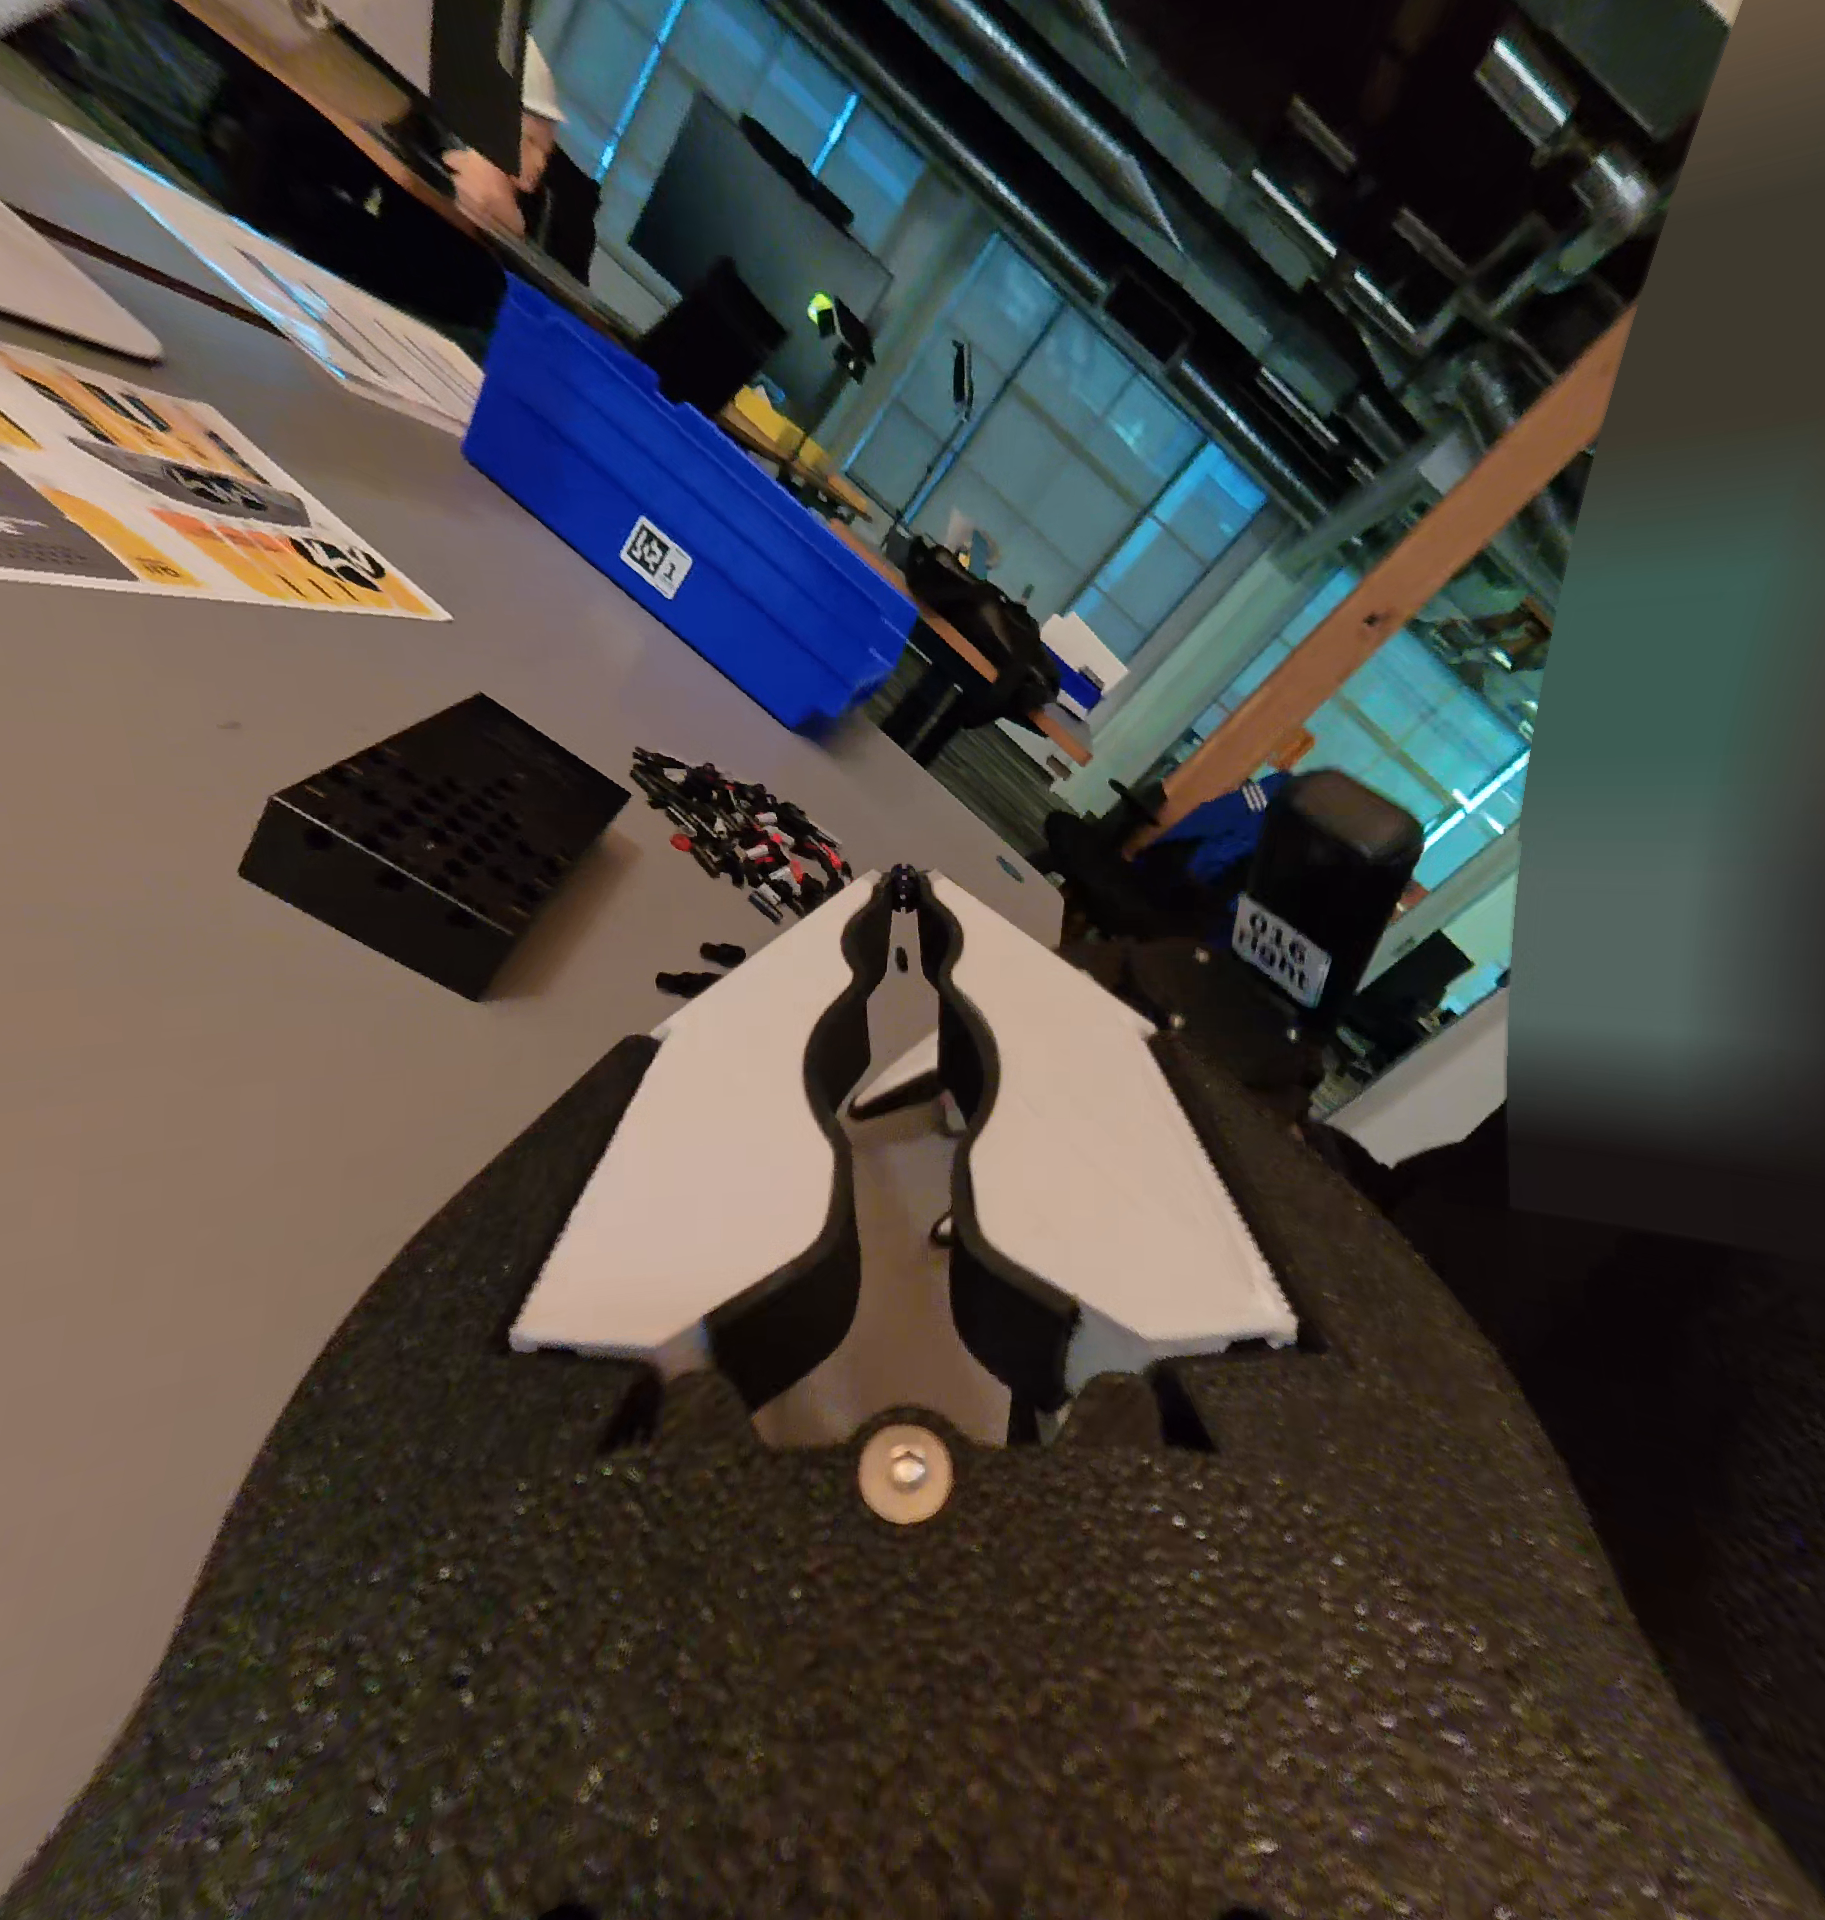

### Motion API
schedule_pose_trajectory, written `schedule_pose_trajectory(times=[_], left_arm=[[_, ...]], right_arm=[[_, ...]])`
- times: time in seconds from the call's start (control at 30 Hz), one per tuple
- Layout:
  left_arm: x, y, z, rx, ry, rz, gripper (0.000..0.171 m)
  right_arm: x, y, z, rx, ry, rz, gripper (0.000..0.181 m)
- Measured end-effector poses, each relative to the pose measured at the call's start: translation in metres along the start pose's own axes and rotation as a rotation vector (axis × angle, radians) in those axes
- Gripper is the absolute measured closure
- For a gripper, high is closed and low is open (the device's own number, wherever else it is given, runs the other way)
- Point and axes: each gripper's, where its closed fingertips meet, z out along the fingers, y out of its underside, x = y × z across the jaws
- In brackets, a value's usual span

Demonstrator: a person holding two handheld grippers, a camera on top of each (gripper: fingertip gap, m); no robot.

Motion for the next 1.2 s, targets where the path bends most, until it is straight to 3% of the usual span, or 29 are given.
schedule_pose_trajectory(times=[0.17,0.47,0.6,0.77,0.87,1.03,1.1,1.2], left_arm=[[0.003,-0.003,-0.009,0.071,0.018,-0.038,0.168],[0.008,-0.002,-0.009,0.079,0.067,-0.063,0.168],[0.009,-0.003,-0.01,0.084,0.079,-0.067,0.168],[0.01,-0.002,-0.01,0.077,0.094,-0.083,0.168],[0.011,0.004,-0.007,0.03,0.113,-0.114,0.169],[0.016,0.035,0.005,-0.19,0.169,-0.222,0.169],[0.02,0.043,0.008,-0.242,0.185,-0.217,0.169],[0.03,0.051,0.007,-0.299,0.253,-0.241,0.169]], right_arm=[[0.002,0.011,0.005,-0.035,0.174,-0.06,0.155],[0.001,0.013,0.018,-0.133,0.214,0.007,0.162],[0.004,0.014,0.018,-0.167,0.225,-0.013,0.173],[0.004,0.012,0.018,-0.149,0.154,-0.09,0.174],[0.006,-0.002,0.012,-0.053,0.09,-0.201,0.174],[0.0,-0.039,-0.013,0.159,-0.141,-0.088,0.174],[0.007,-0.037,-0.018,0.136,-0.134,-0.205,0.174],[-0.003,-0.031,-0.023,0.168,-0.148,-0.519,0.174]])
